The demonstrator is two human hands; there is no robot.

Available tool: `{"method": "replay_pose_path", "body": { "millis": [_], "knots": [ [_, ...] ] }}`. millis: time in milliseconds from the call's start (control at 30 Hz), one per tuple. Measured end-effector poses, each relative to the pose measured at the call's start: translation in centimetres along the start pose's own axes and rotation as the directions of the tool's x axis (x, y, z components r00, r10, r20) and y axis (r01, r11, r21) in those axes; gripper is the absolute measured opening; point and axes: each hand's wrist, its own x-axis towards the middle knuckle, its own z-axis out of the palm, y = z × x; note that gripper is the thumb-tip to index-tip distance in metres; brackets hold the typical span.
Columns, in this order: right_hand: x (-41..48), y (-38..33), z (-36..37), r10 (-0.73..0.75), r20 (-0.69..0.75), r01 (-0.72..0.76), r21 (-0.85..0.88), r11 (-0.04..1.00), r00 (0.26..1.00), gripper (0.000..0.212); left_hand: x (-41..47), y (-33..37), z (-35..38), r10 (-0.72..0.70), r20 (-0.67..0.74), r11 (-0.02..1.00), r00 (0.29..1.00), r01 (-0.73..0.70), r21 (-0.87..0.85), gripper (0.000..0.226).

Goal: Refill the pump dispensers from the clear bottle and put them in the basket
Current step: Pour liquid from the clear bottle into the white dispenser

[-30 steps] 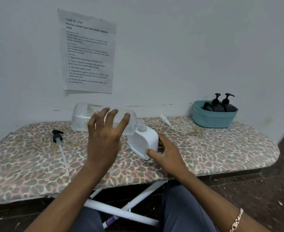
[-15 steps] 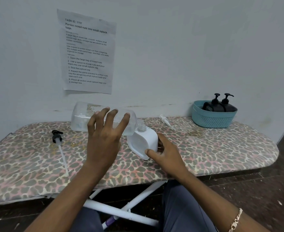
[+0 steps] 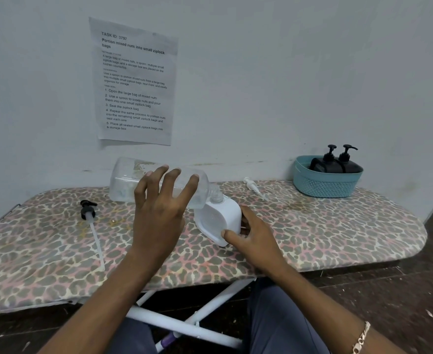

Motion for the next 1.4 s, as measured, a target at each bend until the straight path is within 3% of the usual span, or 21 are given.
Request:
{"method": "replay_pose_path", "body": {
  "millis": [733, 1400],
  "knots": [
    [-0.1, -0.1, 0.1, 0.008, -0.006, -0.008, 0.019, 1.0, 1.0, 0.056, 1.6, -1.2, 0.1, 0.182, -0.042, 0.983, 0.982, -0.181, 0.042, 0.078],
    [0.0, -0.2, 0.1, 0.017, -0.007, -0.017, 0.01, 1.0, 1.0, 0.056, 4.2, -1.8, -0.9, 0.409, 0.002, 0.905, 0.912, -0.406, 0.129, 0.07]
  ]
}}
